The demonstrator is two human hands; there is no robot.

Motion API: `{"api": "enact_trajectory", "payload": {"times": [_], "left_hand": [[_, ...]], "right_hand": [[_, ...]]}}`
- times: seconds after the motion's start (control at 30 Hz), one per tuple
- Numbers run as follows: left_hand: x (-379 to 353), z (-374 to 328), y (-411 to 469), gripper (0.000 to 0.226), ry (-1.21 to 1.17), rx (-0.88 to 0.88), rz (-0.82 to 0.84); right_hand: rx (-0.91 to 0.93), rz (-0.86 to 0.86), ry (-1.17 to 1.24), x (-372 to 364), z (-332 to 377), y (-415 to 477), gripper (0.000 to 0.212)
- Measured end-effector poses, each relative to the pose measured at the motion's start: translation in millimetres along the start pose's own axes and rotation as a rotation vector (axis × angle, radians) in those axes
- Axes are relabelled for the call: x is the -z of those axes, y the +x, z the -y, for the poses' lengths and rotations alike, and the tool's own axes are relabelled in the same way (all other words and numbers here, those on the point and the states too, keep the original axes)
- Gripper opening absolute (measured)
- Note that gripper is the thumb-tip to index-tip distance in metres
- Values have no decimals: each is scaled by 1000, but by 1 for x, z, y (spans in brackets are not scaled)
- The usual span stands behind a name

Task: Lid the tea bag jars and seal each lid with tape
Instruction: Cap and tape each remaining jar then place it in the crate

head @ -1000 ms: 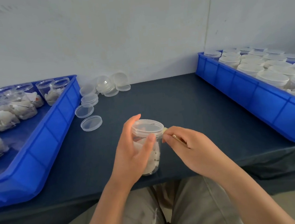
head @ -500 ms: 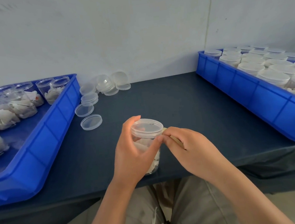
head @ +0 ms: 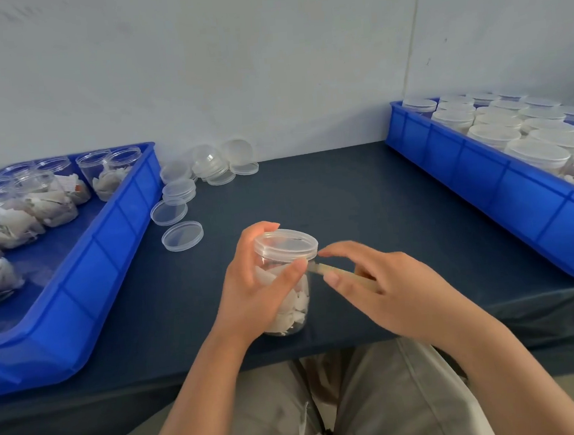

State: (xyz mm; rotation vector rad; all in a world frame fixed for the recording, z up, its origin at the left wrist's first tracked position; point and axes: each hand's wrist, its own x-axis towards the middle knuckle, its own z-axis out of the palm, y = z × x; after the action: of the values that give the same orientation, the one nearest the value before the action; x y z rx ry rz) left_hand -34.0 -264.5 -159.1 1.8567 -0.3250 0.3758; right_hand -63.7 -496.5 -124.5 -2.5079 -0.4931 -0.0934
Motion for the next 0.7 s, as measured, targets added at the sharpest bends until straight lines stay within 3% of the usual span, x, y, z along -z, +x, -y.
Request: {"api": "enact_trajectory", "payload": {"times": [0.33,0.53,0.7], "left_hand": [[20,12,10,54,-148,69,172],[19,24,6,90,-294,207,241],[17,24,7,87,-377,254,306]], "right_hand": [[-45,-40,22,1,-30,8,45],[2,-78,-17,-10,-34,14,43],[2,-105,-49,-13,-32,14,48]]}}
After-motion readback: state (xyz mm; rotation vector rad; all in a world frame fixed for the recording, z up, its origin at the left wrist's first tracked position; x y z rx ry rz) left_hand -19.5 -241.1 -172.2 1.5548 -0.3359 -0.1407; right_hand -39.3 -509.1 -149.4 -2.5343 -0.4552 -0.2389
